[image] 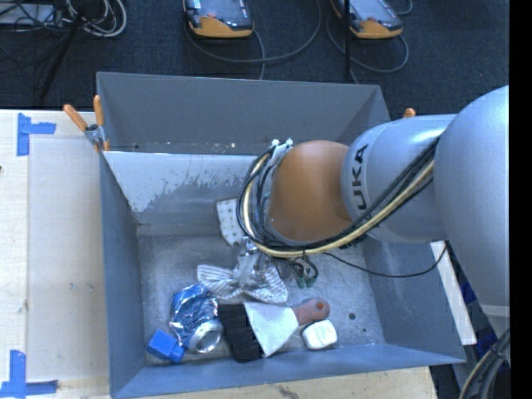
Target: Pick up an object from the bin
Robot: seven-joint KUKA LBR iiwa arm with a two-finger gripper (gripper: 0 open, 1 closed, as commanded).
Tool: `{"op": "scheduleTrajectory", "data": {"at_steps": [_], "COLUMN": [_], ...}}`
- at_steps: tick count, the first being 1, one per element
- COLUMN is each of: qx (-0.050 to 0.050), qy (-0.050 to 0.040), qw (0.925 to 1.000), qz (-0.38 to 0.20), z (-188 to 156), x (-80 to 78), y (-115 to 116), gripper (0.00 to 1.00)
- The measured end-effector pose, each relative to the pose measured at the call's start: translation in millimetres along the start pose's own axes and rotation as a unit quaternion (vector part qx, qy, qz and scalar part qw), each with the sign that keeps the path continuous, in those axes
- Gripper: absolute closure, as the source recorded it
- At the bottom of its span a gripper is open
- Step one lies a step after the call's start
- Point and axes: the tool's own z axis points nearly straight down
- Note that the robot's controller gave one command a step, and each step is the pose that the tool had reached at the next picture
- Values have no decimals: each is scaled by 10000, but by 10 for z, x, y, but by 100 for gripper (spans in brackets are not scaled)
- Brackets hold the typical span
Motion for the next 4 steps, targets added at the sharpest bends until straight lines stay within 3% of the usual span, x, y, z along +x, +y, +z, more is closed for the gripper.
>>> {"op": "scheduleTrajectory", "data": {"at_steps": [1, 2, 3, 4], "qx": [-1, 12, 14, 12], "qy": [0, 152, 98, 163], "qw": [10000, 9999, 9999, 9999], "qz": [3, -36, -32, -9], "z": [0, -316, -627, -871], "x": [0, 103, -9, 40], "y": [0, 26, 72, 78], "gripper": [100, 100, 100, 100]}}
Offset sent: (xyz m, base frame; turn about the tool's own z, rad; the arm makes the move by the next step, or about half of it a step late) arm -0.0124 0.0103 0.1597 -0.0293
